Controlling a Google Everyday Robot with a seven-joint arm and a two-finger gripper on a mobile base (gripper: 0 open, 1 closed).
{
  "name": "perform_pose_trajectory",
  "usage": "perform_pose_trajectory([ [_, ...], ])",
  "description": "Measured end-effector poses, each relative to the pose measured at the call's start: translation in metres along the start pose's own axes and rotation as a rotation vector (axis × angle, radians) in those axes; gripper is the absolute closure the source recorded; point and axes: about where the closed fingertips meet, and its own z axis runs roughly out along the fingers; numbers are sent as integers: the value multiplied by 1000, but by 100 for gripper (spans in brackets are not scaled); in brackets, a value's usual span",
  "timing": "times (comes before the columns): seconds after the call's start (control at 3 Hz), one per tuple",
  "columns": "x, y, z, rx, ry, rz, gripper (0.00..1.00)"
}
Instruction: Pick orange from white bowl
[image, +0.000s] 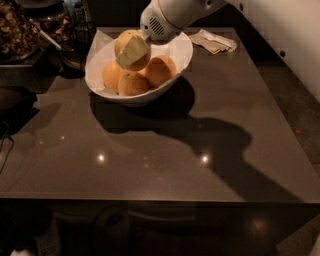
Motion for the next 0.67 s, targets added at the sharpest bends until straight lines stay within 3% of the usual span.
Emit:
perform_pose_trajectory([
  [0.33,-16,15,-7,-17,-8,-4,100],
  [0.67,-15,62,-38,-30,-41,-3,100],
])
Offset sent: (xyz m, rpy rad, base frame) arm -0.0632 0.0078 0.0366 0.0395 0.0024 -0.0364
